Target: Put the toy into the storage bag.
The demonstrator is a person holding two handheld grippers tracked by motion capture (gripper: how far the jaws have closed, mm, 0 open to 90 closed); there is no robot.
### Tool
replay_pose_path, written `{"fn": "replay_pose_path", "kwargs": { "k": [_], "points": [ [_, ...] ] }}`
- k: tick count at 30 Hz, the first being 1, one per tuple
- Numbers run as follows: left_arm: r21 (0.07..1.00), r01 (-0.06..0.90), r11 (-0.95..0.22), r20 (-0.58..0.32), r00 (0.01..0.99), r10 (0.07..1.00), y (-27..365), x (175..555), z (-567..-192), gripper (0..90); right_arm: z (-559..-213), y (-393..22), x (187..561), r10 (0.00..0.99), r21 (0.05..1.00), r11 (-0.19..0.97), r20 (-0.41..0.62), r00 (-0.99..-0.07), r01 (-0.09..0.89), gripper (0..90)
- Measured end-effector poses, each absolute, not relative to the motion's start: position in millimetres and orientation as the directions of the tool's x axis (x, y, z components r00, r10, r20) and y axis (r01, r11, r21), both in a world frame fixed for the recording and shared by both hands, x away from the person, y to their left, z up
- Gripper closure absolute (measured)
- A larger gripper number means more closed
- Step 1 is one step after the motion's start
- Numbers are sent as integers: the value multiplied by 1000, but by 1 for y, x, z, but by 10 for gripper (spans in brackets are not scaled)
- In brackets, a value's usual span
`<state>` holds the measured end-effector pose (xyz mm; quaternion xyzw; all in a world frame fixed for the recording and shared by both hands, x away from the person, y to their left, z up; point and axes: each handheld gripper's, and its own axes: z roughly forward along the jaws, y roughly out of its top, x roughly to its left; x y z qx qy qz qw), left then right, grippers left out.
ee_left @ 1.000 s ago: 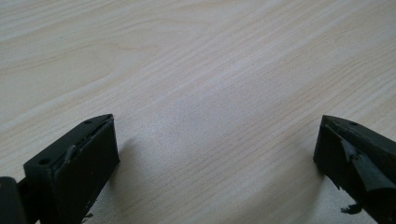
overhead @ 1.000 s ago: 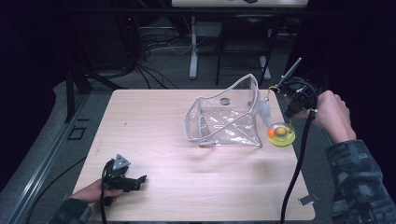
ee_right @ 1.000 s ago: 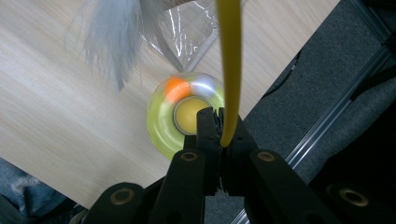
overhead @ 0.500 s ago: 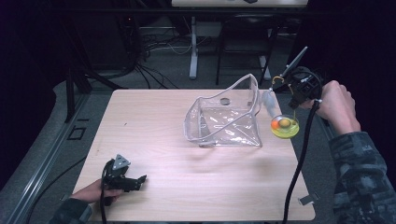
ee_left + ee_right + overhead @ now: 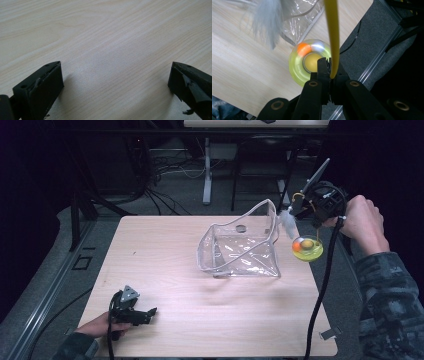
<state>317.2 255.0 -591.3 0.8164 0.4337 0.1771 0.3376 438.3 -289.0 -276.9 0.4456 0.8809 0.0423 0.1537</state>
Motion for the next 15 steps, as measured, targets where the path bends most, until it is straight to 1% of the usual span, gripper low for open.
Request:
{"fn": "replay_pose_path", "kwargs": {
  "k": [15],
  "points": [
    [705, 588, -396, -3, 561, 828, 255, 317, -591, 0, -257, -281, 448, 794, 232, 605, -245, -556, 762, 877]
  ]
}}
